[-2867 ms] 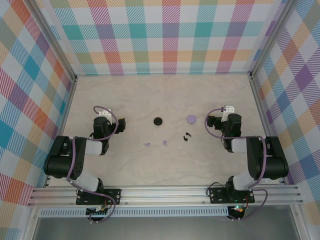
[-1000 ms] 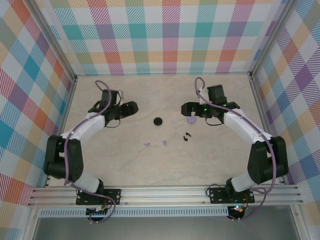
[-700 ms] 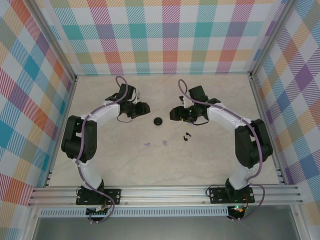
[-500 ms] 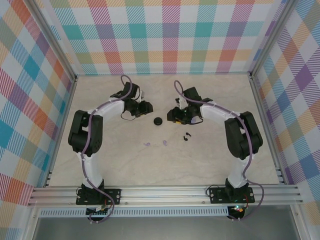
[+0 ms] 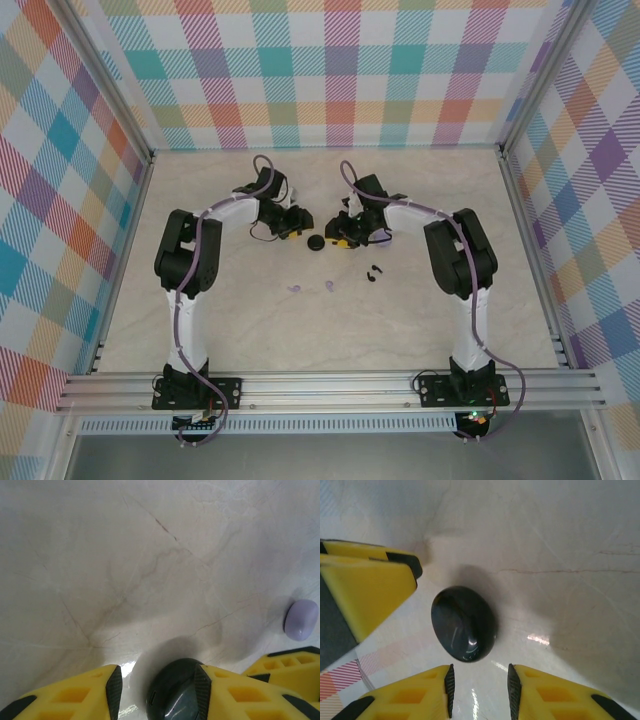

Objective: Insert the wireless bluetooth earbuds into the charging case

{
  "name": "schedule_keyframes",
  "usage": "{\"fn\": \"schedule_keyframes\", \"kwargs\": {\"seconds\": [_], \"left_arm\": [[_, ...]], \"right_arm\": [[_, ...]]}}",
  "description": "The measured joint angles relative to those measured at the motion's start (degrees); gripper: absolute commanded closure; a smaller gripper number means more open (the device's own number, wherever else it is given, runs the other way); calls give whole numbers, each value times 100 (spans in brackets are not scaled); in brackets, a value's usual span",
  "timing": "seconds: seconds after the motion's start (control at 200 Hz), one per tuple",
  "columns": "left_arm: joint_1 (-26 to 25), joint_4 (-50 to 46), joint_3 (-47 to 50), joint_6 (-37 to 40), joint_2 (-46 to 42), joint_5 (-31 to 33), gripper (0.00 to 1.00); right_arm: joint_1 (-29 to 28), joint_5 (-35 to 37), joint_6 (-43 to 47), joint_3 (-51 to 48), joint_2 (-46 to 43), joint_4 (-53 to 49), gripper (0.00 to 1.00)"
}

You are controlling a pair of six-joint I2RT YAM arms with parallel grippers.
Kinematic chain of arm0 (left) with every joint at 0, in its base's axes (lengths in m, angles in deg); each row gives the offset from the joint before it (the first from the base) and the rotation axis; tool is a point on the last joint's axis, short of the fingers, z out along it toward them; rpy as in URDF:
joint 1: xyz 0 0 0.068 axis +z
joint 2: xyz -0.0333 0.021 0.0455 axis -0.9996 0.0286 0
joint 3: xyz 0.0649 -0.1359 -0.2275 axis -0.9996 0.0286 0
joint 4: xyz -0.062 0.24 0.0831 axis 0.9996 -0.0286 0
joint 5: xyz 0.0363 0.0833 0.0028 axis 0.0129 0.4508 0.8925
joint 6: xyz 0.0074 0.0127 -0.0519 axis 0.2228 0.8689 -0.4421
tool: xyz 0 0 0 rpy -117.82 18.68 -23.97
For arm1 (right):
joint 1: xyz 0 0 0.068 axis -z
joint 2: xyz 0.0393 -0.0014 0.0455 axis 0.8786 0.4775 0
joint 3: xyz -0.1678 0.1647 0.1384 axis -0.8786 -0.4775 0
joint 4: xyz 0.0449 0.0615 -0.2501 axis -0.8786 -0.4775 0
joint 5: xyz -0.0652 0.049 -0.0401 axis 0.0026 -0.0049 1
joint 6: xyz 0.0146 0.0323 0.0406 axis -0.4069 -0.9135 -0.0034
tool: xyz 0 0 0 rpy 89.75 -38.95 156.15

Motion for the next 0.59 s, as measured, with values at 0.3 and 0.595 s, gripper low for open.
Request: {"fn": "schedule_keyframes", "kwargs": {"seconds": [0.3, 0.595], "left_arm": [[-120, 42, 46, -24, 15, -149, 61], [-125, 302, 511, -48, -144, -232, 67]], "right_arm": [[-7, -166, -107, 380, 417, 0, 68], [-50, -210, -142, 667, 649, -70, 75]]}}
